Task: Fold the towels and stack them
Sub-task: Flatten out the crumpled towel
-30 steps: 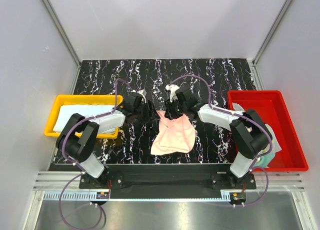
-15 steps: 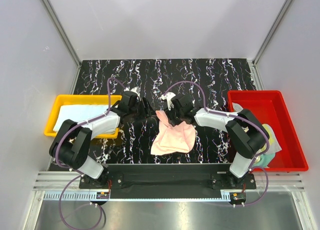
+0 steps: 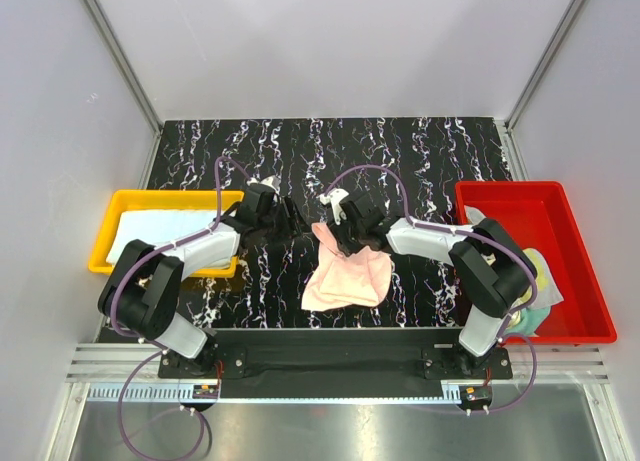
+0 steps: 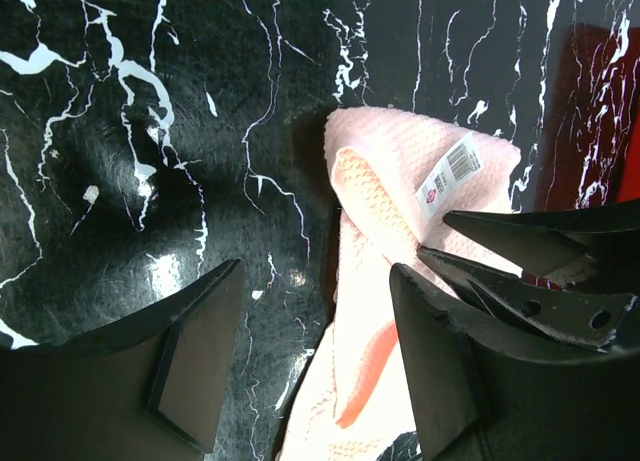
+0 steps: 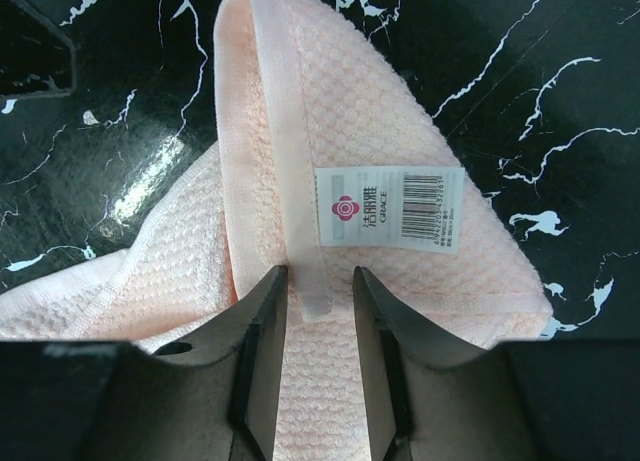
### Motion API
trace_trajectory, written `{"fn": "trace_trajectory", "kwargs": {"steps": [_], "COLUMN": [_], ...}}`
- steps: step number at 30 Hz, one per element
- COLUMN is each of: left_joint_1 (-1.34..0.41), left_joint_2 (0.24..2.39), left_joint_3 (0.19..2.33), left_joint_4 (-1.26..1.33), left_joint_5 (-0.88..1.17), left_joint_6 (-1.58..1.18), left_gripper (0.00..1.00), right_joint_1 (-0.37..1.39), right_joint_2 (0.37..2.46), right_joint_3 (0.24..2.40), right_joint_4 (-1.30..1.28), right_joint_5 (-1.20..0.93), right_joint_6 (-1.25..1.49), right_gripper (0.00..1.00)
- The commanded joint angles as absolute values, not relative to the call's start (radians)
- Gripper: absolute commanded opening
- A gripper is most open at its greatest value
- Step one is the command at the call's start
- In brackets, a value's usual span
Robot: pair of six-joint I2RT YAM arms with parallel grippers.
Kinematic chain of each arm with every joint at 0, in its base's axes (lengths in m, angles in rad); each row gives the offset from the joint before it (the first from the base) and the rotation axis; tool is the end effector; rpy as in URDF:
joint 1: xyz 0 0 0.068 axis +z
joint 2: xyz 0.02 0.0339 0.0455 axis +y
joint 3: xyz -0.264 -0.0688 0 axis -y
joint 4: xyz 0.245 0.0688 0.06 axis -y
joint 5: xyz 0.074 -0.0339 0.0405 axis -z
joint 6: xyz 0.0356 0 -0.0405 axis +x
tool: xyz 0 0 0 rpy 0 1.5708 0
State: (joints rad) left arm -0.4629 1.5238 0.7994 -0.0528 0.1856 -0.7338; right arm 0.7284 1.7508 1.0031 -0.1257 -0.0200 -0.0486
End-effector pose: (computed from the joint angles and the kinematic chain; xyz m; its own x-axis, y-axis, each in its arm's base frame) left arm 0.2731 -0.1437 0.1834 -0.8387 -0.3170 -0.4427 -0.0069 0.8192 -0.5735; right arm 0.2667 0.2389 0.1666 -0.5385 -0.5455 -0.6422 -0.7021 0.7119 -0.0159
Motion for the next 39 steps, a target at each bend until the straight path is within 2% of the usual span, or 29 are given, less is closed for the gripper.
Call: {"fn": "trace_trajectory", "kwargs": {"steps": [1, 4, 5, 7, 8, 10, 15, 22, 27, 31, 39], "left_joint_1": [-0.460, -0.460, -0.459, -0.459, -0.460, -0.460, -0.460, -0.486, -0.515, -0.540, -0.571], "left_joint_2": [1.482, 1.483, 1.482, 1.482, 1.482, 1.479, 1.482, 1.526, 1.542, 1.586, 1.637], "left_joint_3": [0.799, 0.796, 0.796, 0.796, 0.795, 0.795, 0.776, 0.772, 0.770, 0.807, 0.824], "left_joint_4": [-0.023, -0.023, -0.021, -0.021, -0.020, -0.018, 0.043, 0.117, 0.184, 0.120, 0.178], "left_joint_5": [0.163, 0.161, 0.163, 0.166, 0.166, 0.164, 0.202, 0.264, 0.273, 0.209, 0.212], "left_joint_6": [-0.726, -0.726, -0.727, -0.727, -0.726, -0.718, -0.696, -0.683, -0.666, -0.699, -0.726], "left_gripper": [0.65, 0.65, 0.65, 0.65, 0.65, 0.65, 0.65, 0.64, 0.60, 0.60, 0.64], "right_joint_1": [0.747, 0.749, 0.749, 0.749, 0.750, 0.750, 0.747, 0.692, 0.635, 0.572, 0.503], "right_joint_2": [1.759, 1.775, 1.778, 1.778, 1.775, 1.755, 1.718, 1.816, 1.864, 1.908, 1.950], "right_joint_3": [1.005, 1.008, 1.008, 1.011, 1.012, 1.022, 1.130, 1.325, 1.409, 1.428, 1.427], "right_joint_4": [-0.124, -0.130, -0.127, -0.123, -0.115, -0.112, -0.190, -0.299, -0.311, -0.299, -0.278], "right_joint_5": [-0.023, -0.006, -0.006, 0.029, 0.038, 0.084, 0.112, 0.022, -0.043, -0.080, -0.133], "right_joint_6": [-0.069, -0.074, -0.074, -0.064, -0.060, -0.043, 0.047, 0.149, 0.176, 0.209, 0.229], "right_gripper": [0.41, 0.42, 0.38, 0.23, 0.07, 0.00, 0.00, 0.00, 0.00, 0.00, 0.00]}}
